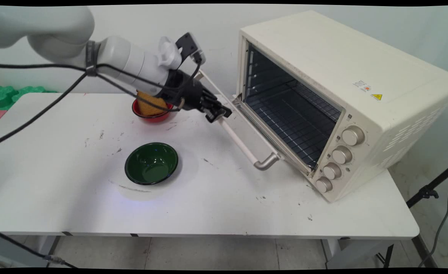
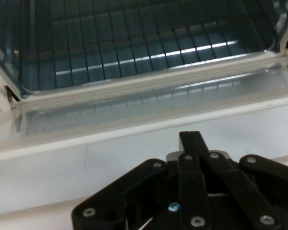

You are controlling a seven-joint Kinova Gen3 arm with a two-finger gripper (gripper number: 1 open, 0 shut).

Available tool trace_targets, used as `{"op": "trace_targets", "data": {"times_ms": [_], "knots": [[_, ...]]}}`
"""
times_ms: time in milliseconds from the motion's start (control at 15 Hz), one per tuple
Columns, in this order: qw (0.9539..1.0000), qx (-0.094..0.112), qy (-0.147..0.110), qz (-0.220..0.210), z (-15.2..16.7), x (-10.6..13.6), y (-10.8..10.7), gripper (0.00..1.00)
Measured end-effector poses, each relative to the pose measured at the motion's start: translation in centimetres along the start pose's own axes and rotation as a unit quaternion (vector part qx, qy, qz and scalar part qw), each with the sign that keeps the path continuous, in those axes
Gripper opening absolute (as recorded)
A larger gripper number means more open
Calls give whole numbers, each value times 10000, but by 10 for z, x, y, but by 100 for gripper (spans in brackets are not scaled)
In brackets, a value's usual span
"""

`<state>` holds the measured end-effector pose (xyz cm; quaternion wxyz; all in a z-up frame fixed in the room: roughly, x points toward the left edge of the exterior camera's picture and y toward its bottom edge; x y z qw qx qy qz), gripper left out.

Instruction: Open the oven

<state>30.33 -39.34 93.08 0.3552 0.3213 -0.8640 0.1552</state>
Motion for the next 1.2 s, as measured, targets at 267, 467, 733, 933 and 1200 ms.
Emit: {"op": "trace_targets", "data": {"times_ms": [267, 467, 733, 933, 1200], "knots": [[10000, -24, 36, 8, 0, -25, 0, 0], [10000, -60, 47, 25, -2, -42, -1, 0], [10000, -78, 38, 37, -7, -62, 0, 0], [9999, -92, 22, 51, -12, -78, -1, 0], [9999, -118, 36, 78, -17, -92, -2, 100]]}}
